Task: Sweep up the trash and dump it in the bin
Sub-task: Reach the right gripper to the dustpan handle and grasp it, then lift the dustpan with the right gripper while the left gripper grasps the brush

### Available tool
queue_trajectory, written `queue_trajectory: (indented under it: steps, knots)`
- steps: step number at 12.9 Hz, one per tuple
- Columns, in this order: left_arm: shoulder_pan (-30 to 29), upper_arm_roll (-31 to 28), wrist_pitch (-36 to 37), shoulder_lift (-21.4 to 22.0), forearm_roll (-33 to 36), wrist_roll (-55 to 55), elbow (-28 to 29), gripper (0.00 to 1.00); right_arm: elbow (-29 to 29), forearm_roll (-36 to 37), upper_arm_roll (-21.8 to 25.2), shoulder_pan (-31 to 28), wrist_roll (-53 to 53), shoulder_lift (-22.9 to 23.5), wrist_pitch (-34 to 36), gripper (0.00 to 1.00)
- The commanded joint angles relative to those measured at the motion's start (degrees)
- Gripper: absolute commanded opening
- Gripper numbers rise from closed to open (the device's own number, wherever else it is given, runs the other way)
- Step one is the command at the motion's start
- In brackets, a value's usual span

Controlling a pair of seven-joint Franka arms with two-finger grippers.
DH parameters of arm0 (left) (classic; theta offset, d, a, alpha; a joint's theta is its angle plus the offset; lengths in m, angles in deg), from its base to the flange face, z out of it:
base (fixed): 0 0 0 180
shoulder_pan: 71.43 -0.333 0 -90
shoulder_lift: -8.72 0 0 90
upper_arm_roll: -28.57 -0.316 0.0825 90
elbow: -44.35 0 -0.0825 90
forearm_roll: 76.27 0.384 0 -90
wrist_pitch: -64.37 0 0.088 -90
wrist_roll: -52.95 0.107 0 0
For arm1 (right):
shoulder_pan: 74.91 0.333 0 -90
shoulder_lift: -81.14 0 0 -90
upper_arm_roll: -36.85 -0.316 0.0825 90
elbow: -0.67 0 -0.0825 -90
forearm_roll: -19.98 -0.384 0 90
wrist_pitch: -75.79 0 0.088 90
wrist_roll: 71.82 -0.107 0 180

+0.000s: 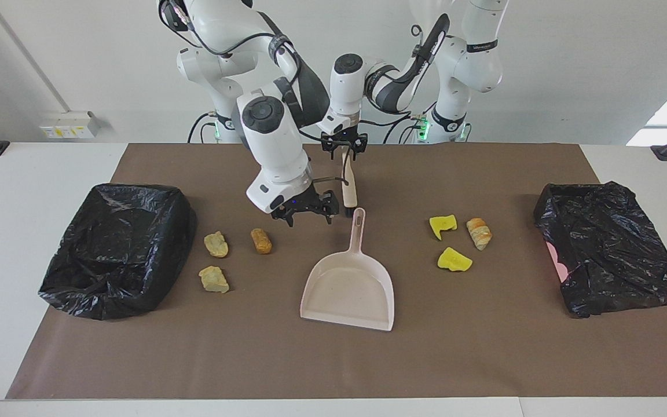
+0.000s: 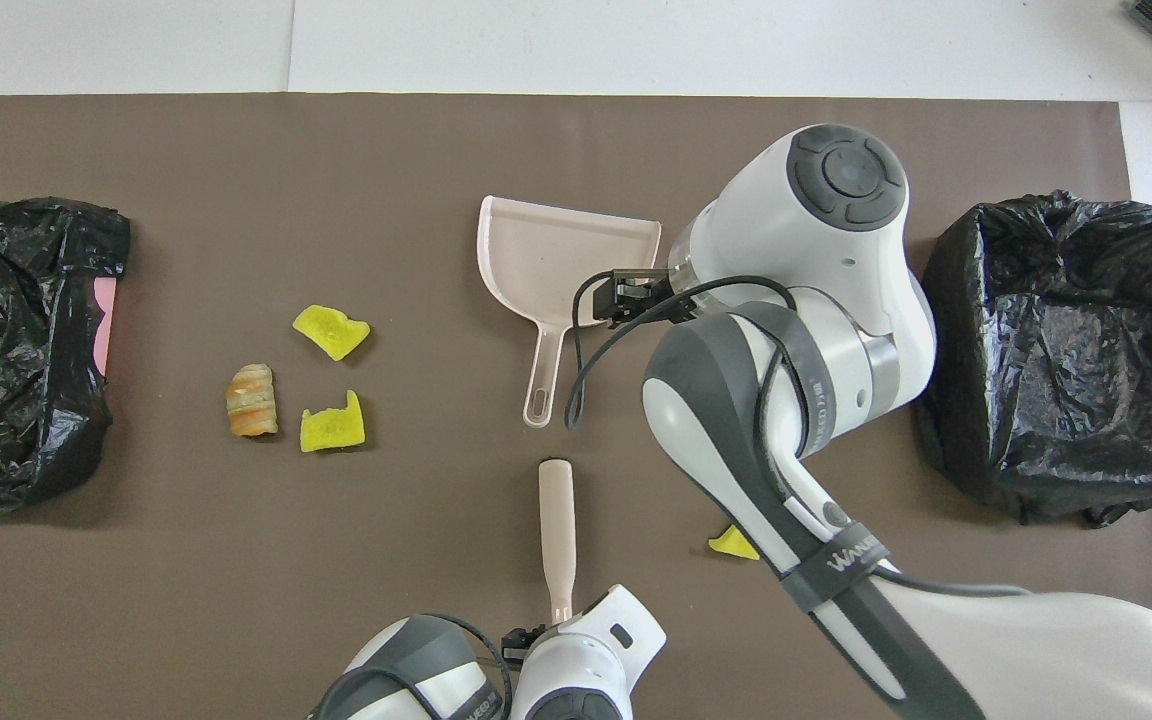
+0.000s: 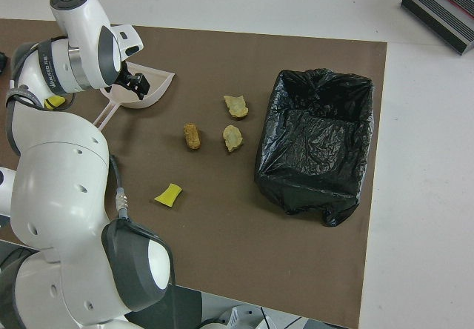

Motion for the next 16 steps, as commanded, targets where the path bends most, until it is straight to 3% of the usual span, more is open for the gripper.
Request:
queue_trajectory:
  steps: [1,4,10,11,12,13,15,16]
  knots:
    - [-0.8,-0.8,4.8,1.0,-0.5,5.4,-1.4,0.0,-2.0,-1.0,-0.1,2.0,-4.8,3.7,-2.0,1.0]
    - [-1.7,-1.1,7.6,1.0,-0.4,7.2,-2.5,0.0,-2.3,-1.0,-0.1,5.2,-12.6,7.0,-6.6,1.0]
    - [-5.0,-1.0,16.5,4.8,-0.4,11.5,-2.4,0.0,-3.9,-0.2,-0.1,7.7,-14.7,10.6,-8.0,1.0]
    - [-5.4,-1.0,17.6,5.7,-0.4,12.2,-2.1,0.0,-3.9,-0.2,-0.1,8.0,-14.7,10.7,-8.0,0.95]
    - [-5.7,-1.0,18.8,6.6,-0.3,12.7,-1.9,0.0,-3.9,0.0,-0.1,8.2,-14.6,10.7,-7.9,0.81]
    - [-5.7,-1.0,19.7,7.4,-0.3,13.1,-1.8,0.0,-3.9,0.1,-0.1,8.3,-14.7,10.6,-7.9,0.6]
    - [-6.6,-1.0,22.2,9.8,-0.3,14.9,-1.7,0.0,-3.8,1.9,-0.1,8.8,-13.8,10.5,-8.0,0.05]
    - [-7.0,-1.0,24.2,11.5,-0.3,15.8,-1.6,0.0,-3.6,3.2,-0.1,9.0,-13.8,10.5,-8.0,0.0]
